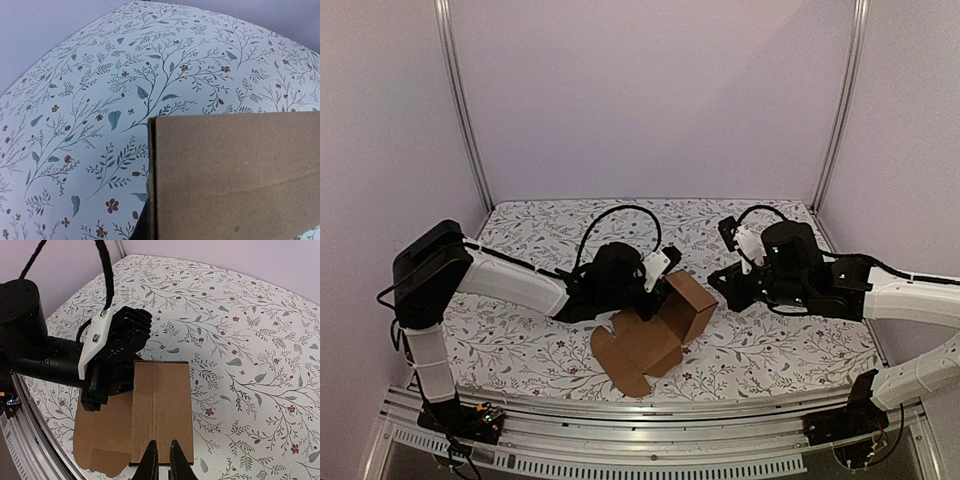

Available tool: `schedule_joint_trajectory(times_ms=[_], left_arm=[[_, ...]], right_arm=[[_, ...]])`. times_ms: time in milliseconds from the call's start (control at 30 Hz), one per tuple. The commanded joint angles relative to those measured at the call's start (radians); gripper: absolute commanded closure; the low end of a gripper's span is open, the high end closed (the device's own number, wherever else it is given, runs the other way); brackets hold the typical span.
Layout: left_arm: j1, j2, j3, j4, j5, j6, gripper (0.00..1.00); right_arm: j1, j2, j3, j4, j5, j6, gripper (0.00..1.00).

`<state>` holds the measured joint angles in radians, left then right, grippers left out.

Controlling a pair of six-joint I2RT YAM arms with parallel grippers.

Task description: Fold the paper box

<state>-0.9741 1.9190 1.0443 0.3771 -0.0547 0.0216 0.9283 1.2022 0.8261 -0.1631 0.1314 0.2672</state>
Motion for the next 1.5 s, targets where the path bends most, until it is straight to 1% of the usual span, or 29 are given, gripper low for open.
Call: schedule_joint_trajectory(times_ms=[0, 33, 200, 400, 533, 667, 767, 933, 1300, 1467], left_arm=[[-0.008, -0.031, 0.117, -0.361, -0.006, -0.018, 1.00], [-0.009, -0.032, 0.144, -0.435, -0.002, -0.018, 1.00], [-0.008, -0.048, 0.256, -0.646, 0.033, 0.001, 1.00], [-0.015, -0.023, 0.435, -0.932, 0.047, 0.082, 1.00], [-0.029, 0.017, 0.531, -1.083, 0.065, 0.145, 1.00], [-0.052, 0.061, 0.597, -1.167, 0.058, 0.217, 1.00], [-0.073, 0.113, 0.660, -1.240, -0.004, 0.257, 1.00], [-0.114, 0.209, 0.749, -1.343, -0.056, 0.325, 1.00], [-0.132, 0.374, 0.945, -1.518, -0.067, 0.369, 1.00], [-0.139, 0.426, 1.012, -1.566, -0.072, 0.377, 0.94]], right_arm=[[-0.001, -0.088, -0.003, -0.173, 0.044, -0.050, 0.91], [-0.001, -0.106, -0.001, -0.199, 0.045, -0.056, 0.91], [-0.001, -0.174, 0.018, -0.328, 0.034, -0.061, 0.91], [-0.002, -0.214, 0.041, -0.466, 0.043, -0.025, 0.90], [-0.002, -0.230, 0.026, -0.493, 0.027, -0.001, 0.90], [-0.001, -0.245, -0.014, -0.502, 0.037, 0.042, 0.89], [-0.001, -0.251, -0.047, -0.504, 0.041, 0.068, 0.89], [0.000, -0.258, -0.088, -0.509, 0.038, 0.095, 0.89], [-0.001, -0.262, -0.133, -0.501, 0.045, 0.124, 0.89], [-0.001, -0.260, -0.146, -0.484, 0.042, 0.128, 0.88]])
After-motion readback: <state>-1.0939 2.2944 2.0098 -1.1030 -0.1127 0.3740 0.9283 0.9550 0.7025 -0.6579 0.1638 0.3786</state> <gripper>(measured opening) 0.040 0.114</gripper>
